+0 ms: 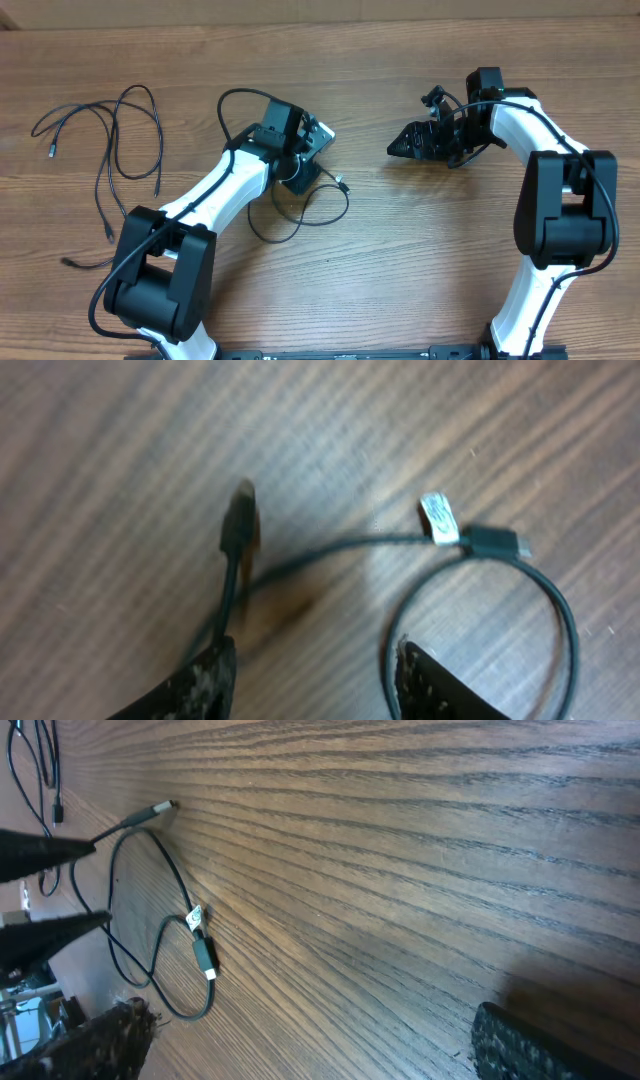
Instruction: Untangle cables
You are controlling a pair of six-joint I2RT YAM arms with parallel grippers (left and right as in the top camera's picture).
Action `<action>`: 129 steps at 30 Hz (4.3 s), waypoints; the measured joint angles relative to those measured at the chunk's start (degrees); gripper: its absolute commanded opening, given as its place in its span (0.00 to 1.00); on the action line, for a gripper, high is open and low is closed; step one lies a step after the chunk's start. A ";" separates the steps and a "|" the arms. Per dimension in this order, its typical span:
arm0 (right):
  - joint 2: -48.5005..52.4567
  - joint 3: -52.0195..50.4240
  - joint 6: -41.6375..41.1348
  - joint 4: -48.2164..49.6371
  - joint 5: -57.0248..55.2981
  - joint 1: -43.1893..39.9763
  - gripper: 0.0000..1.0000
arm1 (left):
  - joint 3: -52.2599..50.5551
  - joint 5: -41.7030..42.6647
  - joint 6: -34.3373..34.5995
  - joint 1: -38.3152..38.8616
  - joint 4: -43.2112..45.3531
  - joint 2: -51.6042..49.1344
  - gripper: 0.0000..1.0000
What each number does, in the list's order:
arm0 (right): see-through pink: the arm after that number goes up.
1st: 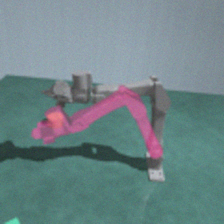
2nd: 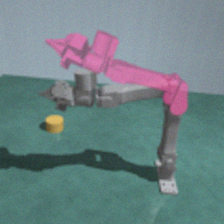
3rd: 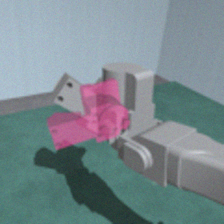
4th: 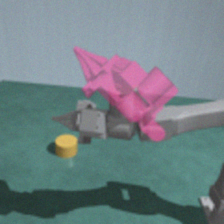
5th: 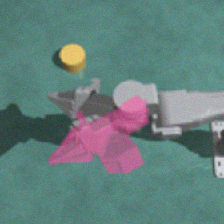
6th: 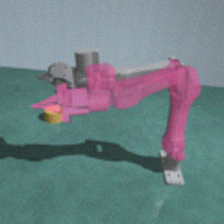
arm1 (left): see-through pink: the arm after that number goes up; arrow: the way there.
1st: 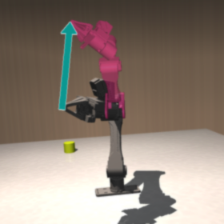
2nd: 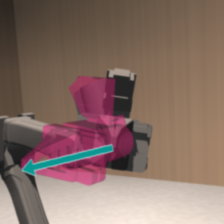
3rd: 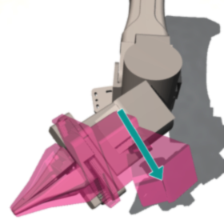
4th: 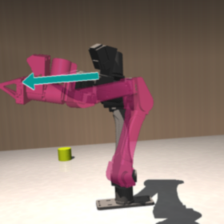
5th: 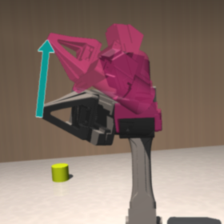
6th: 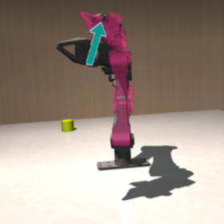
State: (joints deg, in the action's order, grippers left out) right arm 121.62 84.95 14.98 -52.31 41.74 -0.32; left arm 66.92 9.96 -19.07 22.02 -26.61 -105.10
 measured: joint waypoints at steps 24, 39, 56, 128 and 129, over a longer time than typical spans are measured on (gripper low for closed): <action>0.00 0.00 0.00 0.02 0.00 -0.02 1.00 | -0.02 -5.40 -0.39 0.00 6.75 -6.99 0.57; 0.00 0.00 0.02 0.02 0.00 -0.02 1.00 | 2.27 -4.87 -0.50 0.00 3.43 -8.70 0.04; 0.00 0.00 0.00 0.04 0.00 0.00 1.00 | 4.81 -6.16 10.73 0.00 -13.40 -6.73 0.38; 0.00 0.00 0.02 0.07 0.00 -0.02 1.00 | 18.58 -7.82 29.99 4.28 -37.90 -4.52 0.34; 0.00 0.00 0.02 0.13 0.00 -0.02 1.00 | 18.58 -7.80 30.47 5.22 -37.92 -4.52 0.35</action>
State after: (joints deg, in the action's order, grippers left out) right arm 121.62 84.95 15.00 -52.18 41.74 -0.34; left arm 85.49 2.15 11.40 27.24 -64.53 -109.62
